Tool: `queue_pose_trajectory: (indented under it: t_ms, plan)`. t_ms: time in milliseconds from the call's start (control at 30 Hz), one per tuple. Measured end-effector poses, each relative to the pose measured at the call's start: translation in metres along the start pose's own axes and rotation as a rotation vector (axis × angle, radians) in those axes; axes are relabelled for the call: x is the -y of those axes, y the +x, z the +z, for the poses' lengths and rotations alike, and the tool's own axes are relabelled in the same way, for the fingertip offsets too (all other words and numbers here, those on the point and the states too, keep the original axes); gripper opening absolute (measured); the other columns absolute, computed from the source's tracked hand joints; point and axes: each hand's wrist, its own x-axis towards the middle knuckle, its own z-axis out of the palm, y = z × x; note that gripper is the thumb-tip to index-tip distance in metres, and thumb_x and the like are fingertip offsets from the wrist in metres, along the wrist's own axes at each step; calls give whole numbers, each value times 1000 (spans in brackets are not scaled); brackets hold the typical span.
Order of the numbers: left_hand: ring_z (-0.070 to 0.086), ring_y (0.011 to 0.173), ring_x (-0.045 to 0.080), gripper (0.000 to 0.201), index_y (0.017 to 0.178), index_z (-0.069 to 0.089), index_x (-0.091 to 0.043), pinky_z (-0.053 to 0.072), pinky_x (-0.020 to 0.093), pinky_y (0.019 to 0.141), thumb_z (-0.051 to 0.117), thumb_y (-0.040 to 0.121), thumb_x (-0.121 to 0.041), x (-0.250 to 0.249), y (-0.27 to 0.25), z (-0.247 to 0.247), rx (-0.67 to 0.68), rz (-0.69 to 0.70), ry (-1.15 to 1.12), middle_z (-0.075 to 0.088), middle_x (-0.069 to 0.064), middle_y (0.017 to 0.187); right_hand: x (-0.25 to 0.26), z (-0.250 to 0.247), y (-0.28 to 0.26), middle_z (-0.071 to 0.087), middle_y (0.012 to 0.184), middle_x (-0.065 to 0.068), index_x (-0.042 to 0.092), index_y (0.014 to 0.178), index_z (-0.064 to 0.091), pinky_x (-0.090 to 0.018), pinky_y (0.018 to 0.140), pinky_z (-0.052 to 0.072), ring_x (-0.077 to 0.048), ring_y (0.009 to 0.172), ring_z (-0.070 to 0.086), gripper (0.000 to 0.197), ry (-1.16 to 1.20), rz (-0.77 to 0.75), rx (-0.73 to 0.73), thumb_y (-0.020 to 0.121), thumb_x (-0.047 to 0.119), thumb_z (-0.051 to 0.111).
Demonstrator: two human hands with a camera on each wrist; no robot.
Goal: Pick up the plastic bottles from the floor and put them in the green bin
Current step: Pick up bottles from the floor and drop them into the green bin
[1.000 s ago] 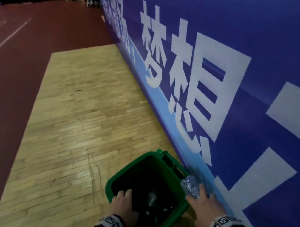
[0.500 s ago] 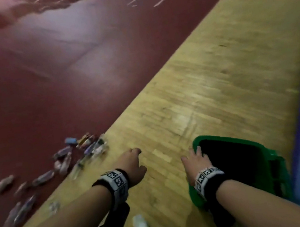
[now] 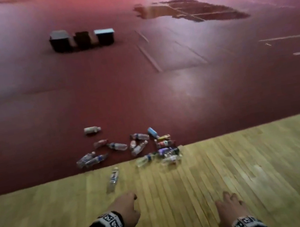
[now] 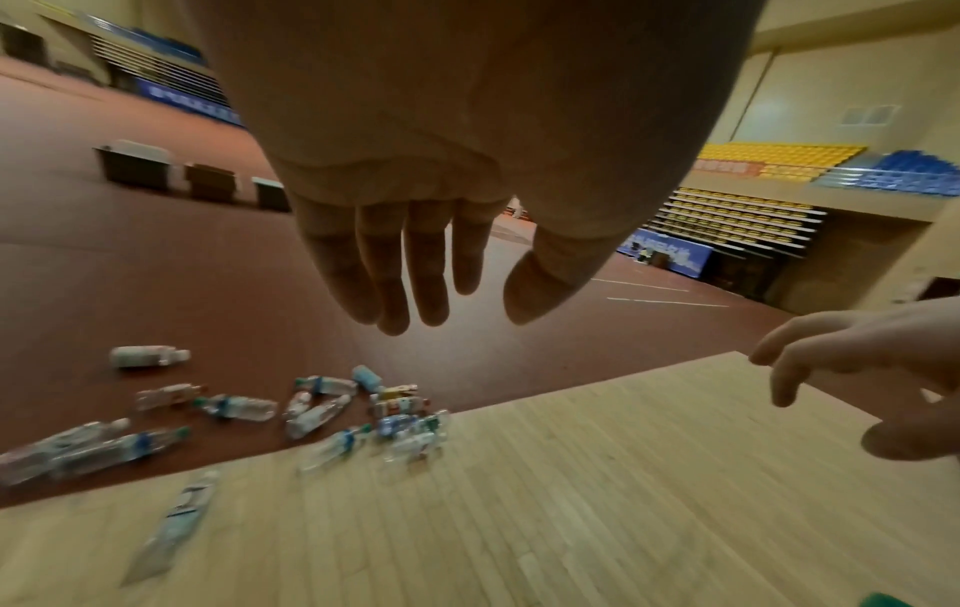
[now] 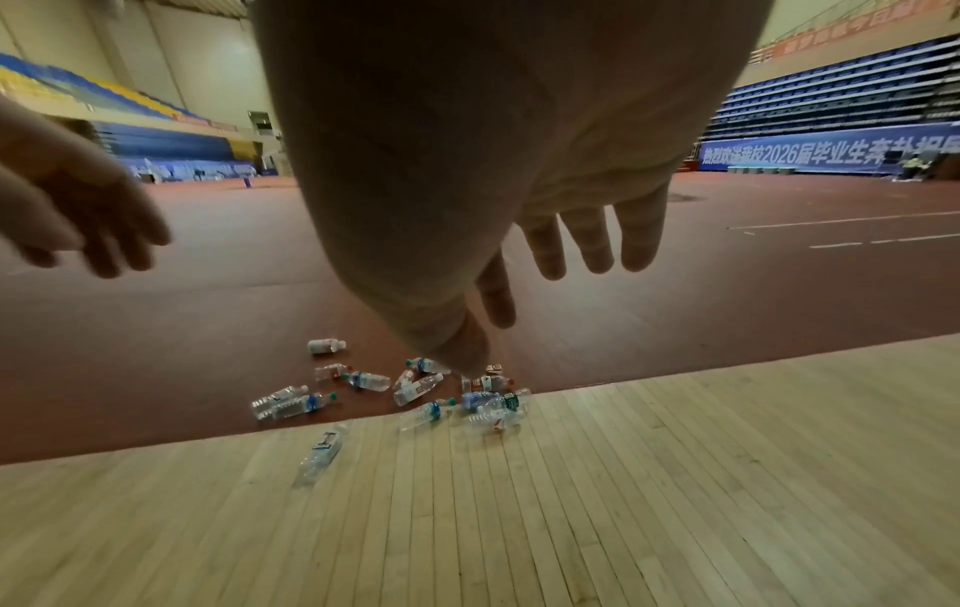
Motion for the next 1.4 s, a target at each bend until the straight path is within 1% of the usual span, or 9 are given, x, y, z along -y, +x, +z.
queue_pose_trajectory:
  t_ms: [167, 267, 333, 500, 667, 800, 967, 1200, 1400]
  plan:
    - [51, 123, 17, 53, 138, 43, -22, 43, 30, 101, 56, 89, -37, 112, 23, -64, 5, -132, -29, 49, -2, 138, 64, -68, 60, 28, 145, -3, 25, 139, 39, -42, 112, 33, -27, 138, 29, 55, 22, 15, -39, 92, 48, 55]
    - [50, 124, 18, 53, 137, 43, -22, 43, 30, 101, 56, 88, -36, 160, 47, -97, -1, -218, -54, 49, -2, 139, 103, -95, 101, 31, 141, 0, 30, 135, 41, -40, 110, 34, -22, 134, 34, 44, 31, 7, -74, 95, 45, 49]
    - [51, 123, 18, 53, 137, 43, -22, 44, 32, 101, 55, 87, -36, 177, 68, -111, -8, -237, -62, 49, -1, 138, 118, -109, 127, 33, 140, 1, 32, 134, 42, -37, 109, 35, -20, 133, 35, 38, 24, 2, -114, 97, 43, 42]
    - [54, 116, 18, 52, 139, 41, -24, 49, 33, 96, 54, 89, -35, 203, 128, -135, 10, -318, -39, 48, -3, 137, 163, -138, 216, 31, 145, -2, 28, 139, 41, -38, 110, 35, -25, 137, 32, 54, -42, -82, 6, 91, 47, 55]
    - [57, 113, 16, 54, 137, 43, -28, 50, 32, 94, 57, 87, -38, 221, 193, -171, -19, -447, -44, 53, -4, 135, 210, -176, 328, 27, 153, -8, 25, 143, 39, -40, 110, 36, -31, 142, 27, 48, -118, -246, -2, 96, 33, 47]
    - [53, 120, 18, 53, 138, 43, -27, 47, 33, 99, 58, 88, -35, 244, 257, -217, -7, -569, 5, 48, -2, 139, 250, -209, 415, 30, 149, -11, 23, 144, 37, -44, 108, 39, -32, 138, 33, 50, -184, -350, 39, 97, 30, 50]
    - [52, 119, 24, 52, 140, 42, -26, 48, 34, 95, 57, 91, -36, 281, 341, -268, -31, -657, 12, 38, 4, 144, 318, -241, 503, 21, 156, -17, 27, 149, 27, -49, 106, 38, -41, 141, 24, 60, -272, -434, 52, 94, 26, 51]
    - [50, 122, 31, 69, 142, 34, -24, 48, 40, 96, 64, 82, -39, 378, 482, -295, -58, -674, 29, 38, 7, 140, 431, -227, 603, 6, 160, -20, 30, 149, 23, -54, 110, 33, -47, 145, 13, 64, -355, -504, 94, 92, 25, 51]
    - [50, 121, 33, 73, 139, 35, -19, 49, 48, 96, 66, 76, -41, 506, 640, -249, 33, -647, 13, 43, 9, 135, 518, -178, 695, 0, 163, -19, 28, 156, 3, -55, 117, 25, -46, 147, 9, 73, -432, -490, 149, 95, 29, 44]
